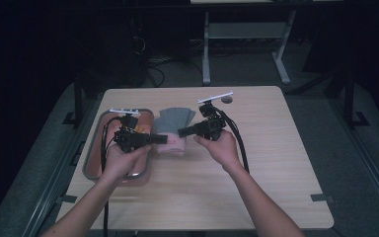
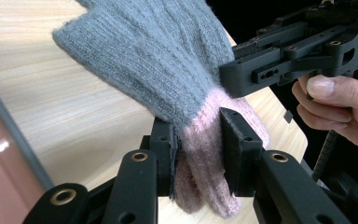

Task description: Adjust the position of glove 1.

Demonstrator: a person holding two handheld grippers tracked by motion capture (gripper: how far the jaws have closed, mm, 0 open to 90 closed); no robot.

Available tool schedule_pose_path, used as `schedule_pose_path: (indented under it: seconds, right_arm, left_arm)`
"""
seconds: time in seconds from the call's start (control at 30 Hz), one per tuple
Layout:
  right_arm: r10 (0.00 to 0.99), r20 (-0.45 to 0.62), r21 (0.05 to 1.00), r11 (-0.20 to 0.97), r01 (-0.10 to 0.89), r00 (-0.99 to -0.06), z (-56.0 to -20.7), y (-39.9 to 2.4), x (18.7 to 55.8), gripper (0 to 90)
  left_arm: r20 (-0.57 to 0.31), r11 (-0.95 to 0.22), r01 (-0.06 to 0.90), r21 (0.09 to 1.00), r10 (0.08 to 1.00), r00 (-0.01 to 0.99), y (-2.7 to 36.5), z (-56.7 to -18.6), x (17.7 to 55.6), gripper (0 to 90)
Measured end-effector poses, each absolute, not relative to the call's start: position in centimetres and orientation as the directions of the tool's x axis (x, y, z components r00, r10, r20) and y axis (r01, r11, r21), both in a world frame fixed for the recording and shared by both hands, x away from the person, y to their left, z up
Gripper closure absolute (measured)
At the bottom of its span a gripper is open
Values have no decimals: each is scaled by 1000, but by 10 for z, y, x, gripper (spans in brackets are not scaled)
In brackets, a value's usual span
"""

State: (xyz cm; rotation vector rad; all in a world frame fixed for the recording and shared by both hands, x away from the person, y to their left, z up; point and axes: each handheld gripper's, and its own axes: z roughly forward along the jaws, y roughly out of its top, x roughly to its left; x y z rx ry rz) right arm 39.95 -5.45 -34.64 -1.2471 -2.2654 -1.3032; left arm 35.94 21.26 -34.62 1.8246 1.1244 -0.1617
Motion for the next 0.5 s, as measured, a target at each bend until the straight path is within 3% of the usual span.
schedule_pose_path:
  seconds: [0.5]
  right_arm:
    - [535,558,601,266,753,-634,-339,-29,406,735]
  left_arm:
    - [-539,-86,747,659,638,549,237,-341,355,686]
